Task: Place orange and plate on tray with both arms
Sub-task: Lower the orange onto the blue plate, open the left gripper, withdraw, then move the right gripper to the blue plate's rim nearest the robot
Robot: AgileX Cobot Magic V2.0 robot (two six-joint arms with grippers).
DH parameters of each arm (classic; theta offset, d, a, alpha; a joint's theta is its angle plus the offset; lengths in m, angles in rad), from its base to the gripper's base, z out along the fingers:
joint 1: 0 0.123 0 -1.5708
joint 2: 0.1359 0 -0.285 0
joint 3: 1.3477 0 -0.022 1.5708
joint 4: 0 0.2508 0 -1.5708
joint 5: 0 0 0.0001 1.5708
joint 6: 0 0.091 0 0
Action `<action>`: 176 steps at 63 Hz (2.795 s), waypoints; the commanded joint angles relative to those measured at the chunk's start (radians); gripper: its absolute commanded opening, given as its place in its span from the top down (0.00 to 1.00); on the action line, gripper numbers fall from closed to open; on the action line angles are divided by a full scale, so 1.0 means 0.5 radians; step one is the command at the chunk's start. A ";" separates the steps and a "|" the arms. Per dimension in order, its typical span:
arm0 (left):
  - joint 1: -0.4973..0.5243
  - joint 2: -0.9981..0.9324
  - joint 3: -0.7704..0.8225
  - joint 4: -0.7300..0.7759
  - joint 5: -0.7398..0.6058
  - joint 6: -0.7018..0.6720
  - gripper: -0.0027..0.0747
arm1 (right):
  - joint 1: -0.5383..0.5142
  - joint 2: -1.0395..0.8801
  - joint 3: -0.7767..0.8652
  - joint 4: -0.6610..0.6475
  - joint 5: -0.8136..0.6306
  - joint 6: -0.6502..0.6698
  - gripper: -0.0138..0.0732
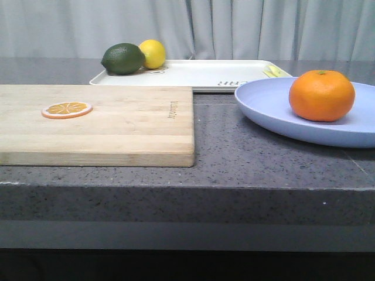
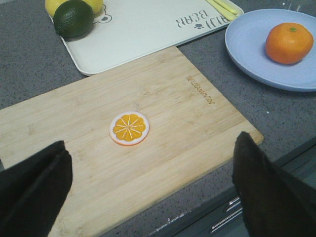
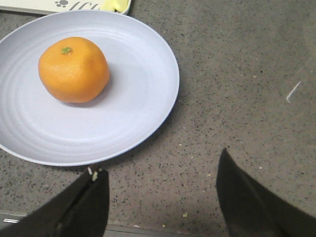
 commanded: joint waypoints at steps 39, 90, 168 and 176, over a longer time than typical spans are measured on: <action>0.009 -0.096 0.051 -0.014 -0.155 -0.018 0.14 | -0.004 0.616 -0.591 -0.007 0.482 0.130 0.29; 0.009 -0.096 0.051 -0.014 -0.155 -0.018 0.14 | -0.648 1.588 -0.732 1.372 0.448 -0.300 0.29; 0.009 -0.096 0.051 -0.014 -0.155 -0.018 0.14 | -0.648 1.728 -0.745 1.416 0.545 -0.270 0.98; 0.009 -0.096 0.051 -0.014 -0.155 -0.018 0.14 | -0.648 1.728 -0.743 1.425 0.555 -0.270 0.98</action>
